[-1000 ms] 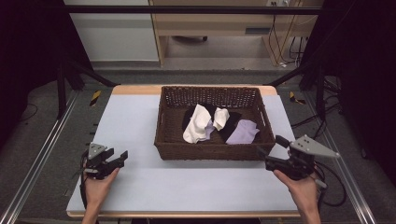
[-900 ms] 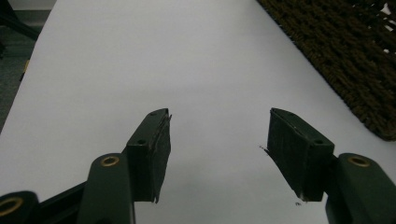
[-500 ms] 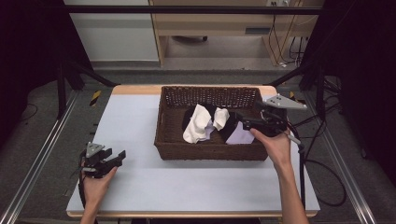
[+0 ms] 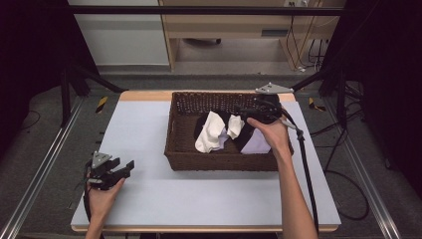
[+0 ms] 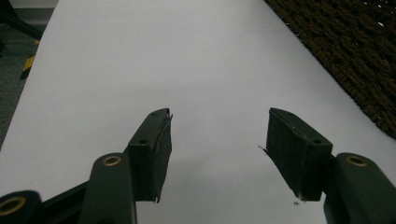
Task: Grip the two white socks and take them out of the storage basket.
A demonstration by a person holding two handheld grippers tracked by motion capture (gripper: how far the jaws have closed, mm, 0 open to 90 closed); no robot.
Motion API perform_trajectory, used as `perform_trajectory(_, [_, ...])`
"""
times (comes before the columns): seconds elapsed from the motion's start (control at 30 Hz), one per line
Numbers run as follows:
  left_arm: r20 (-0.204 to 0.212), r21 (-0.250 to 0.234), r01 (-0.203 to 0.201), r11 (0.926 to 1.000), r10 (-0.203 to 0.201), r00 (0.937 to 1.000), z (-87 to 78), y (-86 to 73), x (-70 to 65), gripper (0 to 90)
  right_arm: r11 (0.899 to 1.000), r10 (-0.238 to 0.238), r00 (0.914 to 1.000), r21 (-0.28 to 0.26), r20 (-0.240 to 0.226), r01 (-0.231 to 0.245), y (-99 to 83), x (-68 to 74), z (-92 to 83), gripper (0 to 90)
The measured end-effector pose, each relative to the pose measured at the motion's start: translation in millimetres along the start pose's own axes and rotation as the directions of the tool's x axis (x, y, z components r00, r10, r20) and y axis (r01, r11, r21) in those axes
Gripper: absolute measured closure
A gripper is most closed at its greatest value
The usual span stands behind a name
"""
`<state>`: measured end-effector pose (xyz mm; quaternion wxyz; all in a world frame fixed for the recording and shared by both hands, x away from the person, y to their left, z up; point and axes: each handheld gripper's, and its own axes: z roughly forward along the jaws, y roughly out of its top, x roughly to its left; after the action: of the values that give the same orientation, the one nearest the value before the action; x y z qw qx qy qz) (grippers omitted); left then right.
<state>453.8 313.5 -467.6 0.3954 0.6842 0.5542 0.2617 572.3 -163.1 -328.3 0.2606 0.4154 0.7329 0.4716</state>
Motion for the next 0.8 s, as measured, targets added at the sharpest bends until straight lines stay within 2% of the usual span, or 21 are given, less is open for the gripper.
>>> perform_trajectory(0.2, [0.005, 0.005, -0.002, 1.0, 0.002, 1.0, 1.0, -0.3, 0.5, 40.0, 0.999, 0.03, 0.9995, 0.033, 0.007, -0.03, -9.1, -4.0, 31.1, 26.0])
perform_trajectory(0.3, [0.013, 0.009, 0.0, 1.0, 0.0, 0.9999, 1.9, -0.9, 1.2, 40.0, 0.997, 0.02, 0.9995, 0.076, 0.025, -0.022, -16.5, -5.7, 45.0, 27.1])
perform_trajectory(0.47, [0.013, 0.01, -0.001, 1.0, 0.001, 0.9999, 1.8, -1.2, 1.3, 40.2, 0.992, 0.031, 0.999, 0.118, 0.034, -0.034, -25.6, -8.4, 59.7, 27.9])
perform_trajectory(0.5, [0.013, 0.01, -0.003, 0.9999, 0.003, 0.9999, 1.9, -1.1, 1.5, 40.3, 0.988, 0.04, 0.9986, 0.145, 0.035, -0.044, -31.3, -8.9, 66.3, 28.3])
perform_trajectory(0.63, [0.013, 0.011, -0.004, 0.9999, 0.004, 0.9999, 2.2, -1.3, 1.7, 40.2, 0.983, 0.032, 0.9984, 0.177, 0.046, -0.04, -41.1, -11.0, 74.6, 29.5])
perform_trajectory(0.67, [0.013, 0.015, -0.006, 0.9999, 0.006, 0.9999, 2.6, -1.5, 1.8, 40.3, 0.978, 0.036, 0.9981, 0.202, 0.051, -0.045, -47.1, -12.9, 79.0, 29.8])
perform_trajectory(0.7, [0.013, 0.015, -0.007, 0.9999, 0.007, 0.9999, 2.7, -1.6, 1.6, 40.3, 0.974, 0.038, 0.9979, 0.222, 0.053, -0.049, -49.1, -13.2, 80.9, 29.8])
perform_trajectory(0.8, [0.012, 0.017, -0.01, 0.9998, 0.01, 0.9999, 2.9, -1.6, 1.6, 40.3, 0.969, 0.035, 0.9981, 0.244, 0.051, -0.046, -50.2, -14.0, 83.6, 31.2])
